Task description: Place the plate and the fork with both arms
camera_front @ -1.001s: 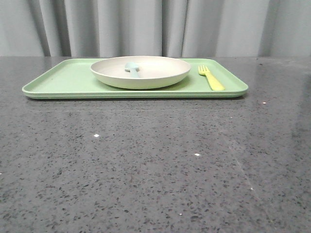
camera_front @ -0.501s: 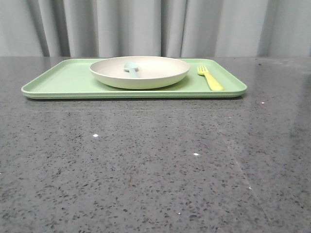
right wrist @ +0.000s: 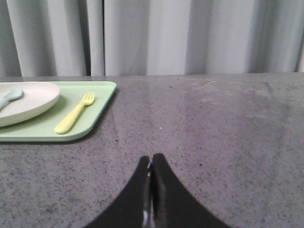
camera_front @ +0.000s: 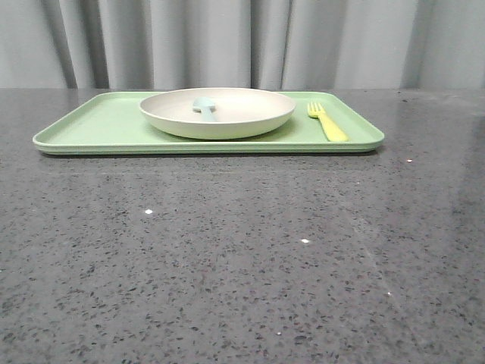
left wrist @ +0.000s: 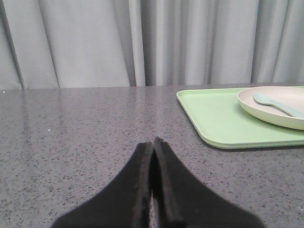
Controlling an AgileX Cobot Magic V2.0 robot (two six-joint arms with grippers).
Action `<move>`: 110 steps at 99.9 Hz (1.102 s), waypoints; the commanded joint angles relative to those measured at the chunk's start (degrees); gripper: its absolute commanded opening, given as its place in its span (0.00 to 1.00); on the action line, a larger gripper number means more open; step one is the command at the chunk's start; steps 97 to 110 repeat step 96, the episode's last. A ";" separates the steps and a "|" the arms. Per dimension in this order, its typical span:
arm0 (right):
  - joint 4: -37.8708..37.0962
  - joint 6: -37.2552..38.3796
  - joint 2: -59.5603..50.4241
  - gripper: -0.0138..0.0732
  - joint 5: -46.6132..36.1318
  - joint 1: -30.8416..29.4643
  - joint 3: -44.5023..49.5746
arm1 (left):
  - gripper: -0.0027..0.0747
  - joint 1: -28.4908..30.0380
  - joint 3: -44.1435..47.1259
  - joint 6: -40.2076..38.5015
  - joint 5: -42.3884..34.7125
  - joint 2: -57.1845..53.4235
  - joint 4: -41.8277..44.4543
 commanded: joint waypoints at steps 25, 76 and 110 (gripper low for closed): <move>-0.06 -0.65 -2.00 0.10 -0.71 -1.01 0.61 | 0.01 -0.47 0.70 -0.56 -4.04 -1.82 -0.01; -0.06 -0.65 -2.00 0.10 -0.71 -1.01 0.61 | 0.01 -0.47 0.70 -0.56 -4.04 -1.82 -0.01; -0.06 -0.65 -2.00 0.10 -0.71 -1.01 0.61 | 0.01 -0.47 0.70 -0.56 -4.04 -1.82 -0.01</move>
